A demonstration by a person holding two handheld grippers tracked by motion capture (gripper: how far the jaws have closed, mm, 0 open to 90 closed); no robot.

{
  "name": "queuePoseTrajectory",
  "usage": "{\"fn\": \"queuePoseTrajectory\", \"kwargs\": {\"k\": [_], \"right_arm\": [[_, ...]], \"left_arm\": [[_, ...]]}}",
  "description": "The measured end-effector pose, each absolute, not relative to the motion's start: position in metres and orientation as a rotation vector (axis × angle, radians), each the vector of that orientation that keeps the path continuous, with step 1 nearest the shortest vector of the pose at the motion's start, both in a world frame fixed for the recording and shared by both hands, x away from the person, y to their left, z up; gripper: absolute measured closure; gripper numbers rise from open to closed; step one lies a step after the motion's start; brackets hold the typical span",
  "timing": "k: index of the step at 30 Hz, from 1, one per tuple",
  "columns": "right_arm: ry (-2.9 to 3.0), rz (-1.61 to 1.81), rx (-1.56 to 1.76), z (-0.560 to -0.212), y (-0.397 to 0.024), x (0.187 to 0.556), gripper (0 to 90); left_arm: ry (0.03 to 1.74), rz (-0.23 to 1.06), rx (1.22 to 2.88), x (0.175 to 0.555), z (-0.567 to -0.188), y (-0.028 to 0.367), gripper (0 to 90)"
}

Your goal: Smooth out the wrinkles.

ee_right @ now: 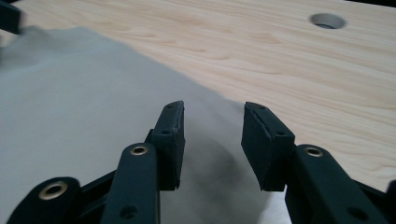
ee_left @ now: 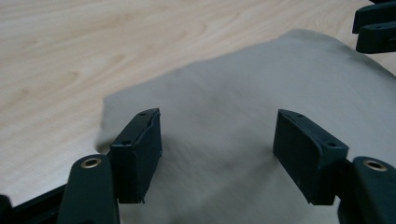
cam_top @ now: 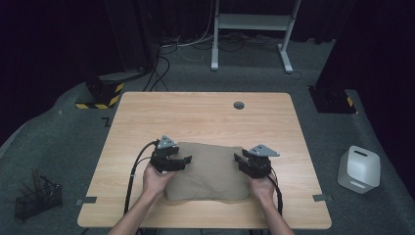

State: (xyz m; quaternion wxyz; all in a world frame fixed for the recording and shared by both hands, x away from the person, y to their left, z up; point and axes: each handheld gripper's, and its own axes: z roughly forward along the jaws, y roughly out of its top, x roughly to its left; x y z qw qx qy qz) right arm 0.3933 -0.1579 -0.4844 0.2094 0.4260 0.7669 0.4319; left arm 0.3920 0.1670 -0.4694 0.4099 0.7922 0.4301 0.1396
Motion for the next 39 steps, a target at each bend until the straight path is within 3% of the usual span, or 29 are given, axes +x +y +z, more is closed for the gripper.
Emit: {"fn": "queuePoseTrajectory", "kwargs": {"k": [10, 20, 39], "right_arm": [[2.230, 1.077, 1.217, -0.516, -0.161, 0.380, 57.9], [2.242, 1.139, 1.093, -0.506, -0.160, 0.350, 56.6], [2.201, 1.035, 1.268, -0.519, -0.160, 0.416, 56.6]], "left_arm": [[1.156, 0.318, 2.030, 0.391, -0.498, 0.178, 28.2], [1.144, 0.343, 2.040, 0.374, -0.502, 0.179, 30.8], [1.216, 0.349, 1.978, 0.436, -0.511, 0.173, 29.6]]}}
